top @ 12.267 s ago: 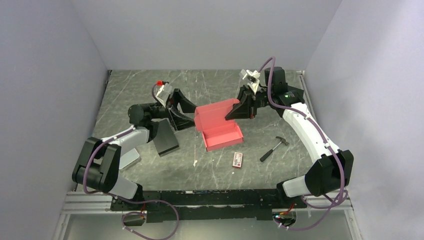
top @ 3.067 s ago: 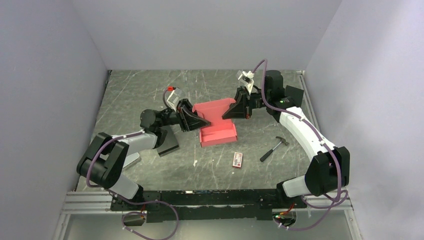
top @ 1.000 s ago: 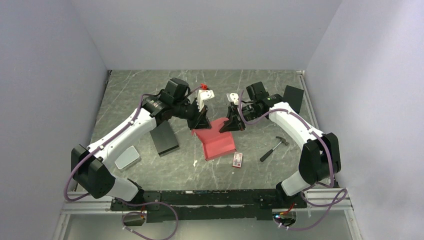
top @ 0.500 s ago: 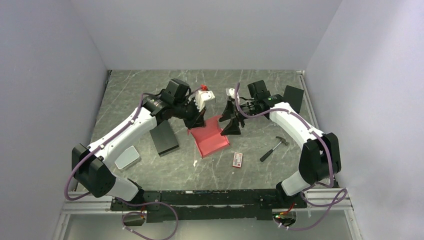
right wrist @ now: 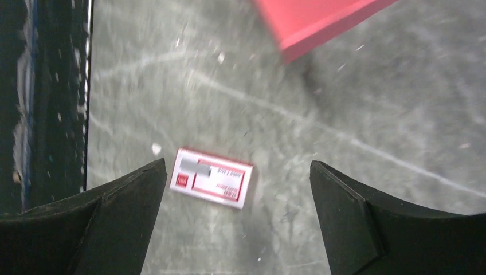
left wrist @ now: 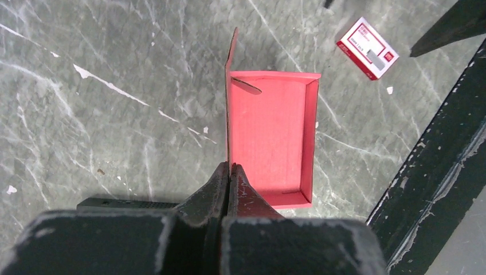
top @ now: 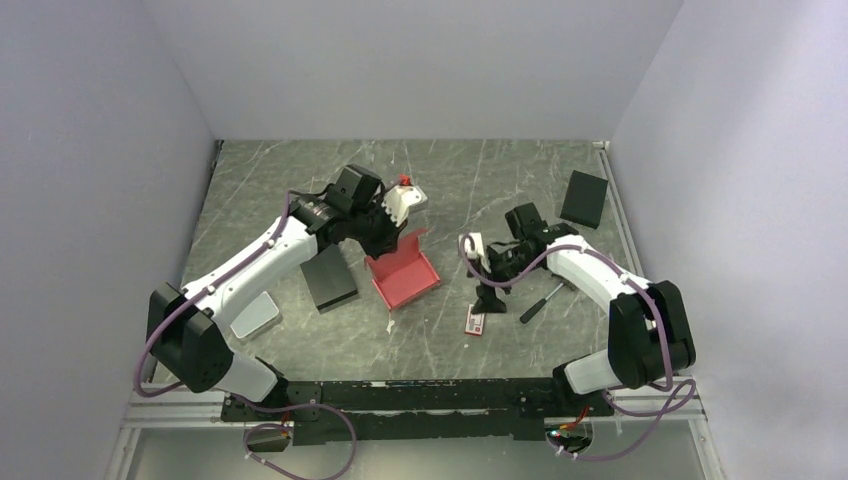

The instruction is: Fold the paper box

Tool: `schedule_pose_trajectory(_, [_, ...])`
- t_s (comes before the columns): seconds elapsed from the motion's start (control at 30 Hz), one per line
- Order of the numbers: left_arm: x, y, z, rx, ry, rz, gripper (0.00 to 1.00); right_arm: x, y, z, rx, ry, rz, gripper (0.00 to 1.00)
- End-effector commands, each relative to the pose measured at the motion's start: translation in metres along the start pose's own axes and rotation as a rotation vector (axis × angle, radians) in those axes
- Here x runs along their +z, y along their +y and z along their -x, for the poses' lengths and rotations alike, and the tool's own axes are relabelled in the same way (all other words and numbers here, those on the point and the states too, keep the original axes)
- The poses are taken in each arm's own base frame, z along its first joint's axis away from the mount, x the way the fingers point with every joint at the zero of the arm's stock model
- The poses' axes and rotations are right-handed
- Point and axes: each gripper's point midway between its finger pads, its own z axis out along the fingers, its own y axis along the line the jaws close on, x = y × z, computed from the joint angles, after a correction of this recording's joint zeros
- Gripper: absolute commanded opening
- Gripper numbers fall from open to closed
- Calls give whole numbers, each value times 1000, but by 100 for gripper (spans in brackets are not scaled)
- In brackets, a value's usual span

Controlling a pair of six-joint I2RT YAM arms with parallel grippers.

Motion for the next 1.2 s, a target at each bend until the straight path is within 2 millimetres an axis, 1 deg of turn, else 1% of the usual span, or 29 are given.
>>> schedule_pose_trajectory(0.0, [5, 9, 0, -2, 0, 45, 0, -1, 20, -37, -258, 148, 60, 100])
schedule_pose_trajectory(0.1, [9, 10, 0, -9, 0, 50, 0, 9, 25, -51, -264, 226, 60, 100])
schedule_pose_trajectory(0.2, [10, 11, -1, -20, 4, 50, 0, 19, 27, -61, -221, 301, 50, 100])
schedule_pose_trajectory(0.3, [10, 10, -2, -30, 6, 52, 0, 23, 28, -71, -181, 355, 23, 100])
schedule_pose_trajectory(0.53, [9, 9, -3, -43, -6, 54, 0, 28, 28, -84, -138, 425, -31, 100])
schedule_pose_trajectory(0.7, [9, 8, -3, -48, -5, 51, 0, 34, 31, -84, -77, 440, -34, 100])
schedule_pose_trajectory(0.83, [8, 7, -4, -53, -11, 51, 0, 37, 24, -86, -53, 472, -87, 99])
schedule_pose_trajectory(0.93, [8, 7, -4, -57, -18, 55, 0, 39, 19, -87, -73, 480, -131, 91])
schedule_pose_trajectory(1.07, [9, 7, -5, -60, -18, 53, 0, 38, 15, -82, -91, 479, -154, 68])
schedule_pose_trajectory(1.1, [9, 6, -6, -61, -16, 53, 0, 37, 14, -78, -99, 467, -156, 65])
schedule_pose_trajectory(1.13, [9, 6, -6, -63, -17, 53, 0, 37, 15, -74, -109, 452, -155, 59])
schedule_pose_trajectory(1.17, [9, 7, -6, -66, -18, 54, 0, 36, 15, -68, -117, 429, -155, 55])
